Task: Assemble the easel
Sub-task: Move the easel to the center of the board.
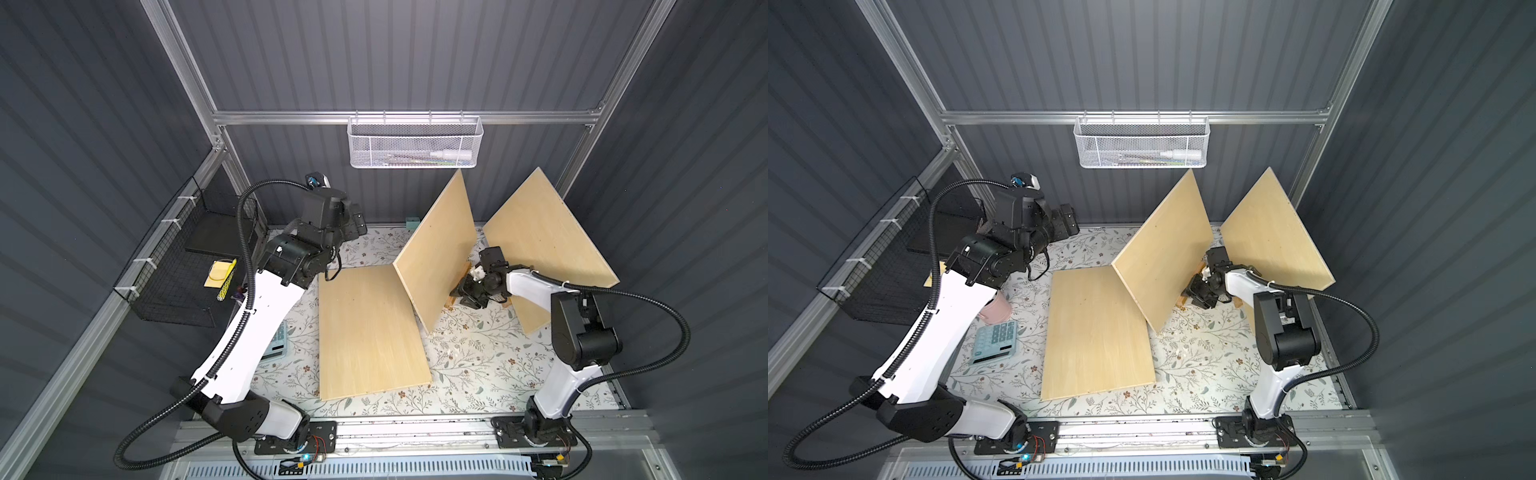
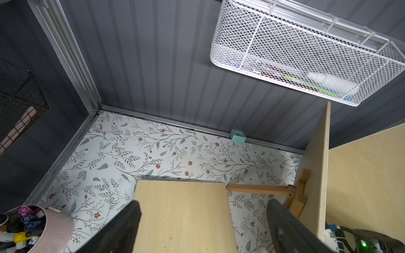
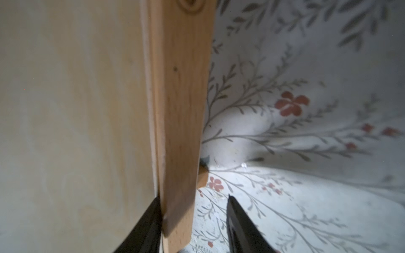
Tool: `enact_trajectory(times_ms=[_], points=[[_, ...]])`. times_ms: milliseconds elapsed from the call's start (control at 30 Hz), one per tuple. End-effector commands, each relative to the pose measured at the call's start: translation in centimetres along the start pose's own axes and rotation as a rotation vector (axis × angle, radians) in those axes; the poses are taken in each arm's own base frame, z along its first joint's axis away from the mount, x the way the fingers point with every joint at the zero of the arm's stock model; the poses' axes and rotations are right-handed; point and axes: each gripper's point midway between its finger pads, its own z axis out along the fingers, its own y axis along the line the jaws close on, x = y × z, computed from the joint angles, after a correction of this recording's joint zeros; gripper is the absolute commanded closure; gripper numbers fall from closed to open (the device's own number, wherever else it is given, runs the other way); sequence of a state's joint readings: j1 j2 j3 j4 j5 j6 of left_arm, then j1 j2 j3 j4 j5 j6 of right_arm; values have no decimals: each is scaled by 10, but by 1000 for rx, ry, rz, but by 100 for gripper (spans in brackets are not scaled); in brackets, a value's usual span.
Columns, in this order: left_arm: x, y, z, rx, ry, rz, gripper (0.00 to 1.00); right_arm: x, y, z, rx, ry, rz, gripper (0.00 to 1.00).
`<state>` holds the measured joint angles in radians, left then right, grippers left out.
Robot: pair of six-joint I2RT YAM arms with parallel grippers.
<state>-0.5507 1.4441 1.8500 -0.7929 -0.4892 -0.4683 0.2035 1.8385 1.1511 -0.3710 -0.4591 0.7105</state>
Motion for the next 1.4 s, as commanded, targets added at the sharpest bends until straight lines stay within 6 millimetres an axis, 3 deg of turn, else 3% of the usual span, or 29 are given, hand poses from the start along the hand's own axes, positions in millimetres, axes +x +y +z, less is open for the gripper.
enact_trajectory(times_ms=[0,533,700,1067,1367], points=[[0,5,-1,-28,1,4,8,-16,13,18,-49,-20,34,51],[2,-5,14,-11,20,19,2,-76,65,40,-180,-89,97,48],[0,-4,13,-20,21,30,1,-82,77,50,-205,-89,105,47],[-8,9,3,-67,-16,8,1,-73,119,86,-297,-61,124,46],[-5,12,1,-75,-8,1,0,-72,151,99,-320,-45,78,43]])
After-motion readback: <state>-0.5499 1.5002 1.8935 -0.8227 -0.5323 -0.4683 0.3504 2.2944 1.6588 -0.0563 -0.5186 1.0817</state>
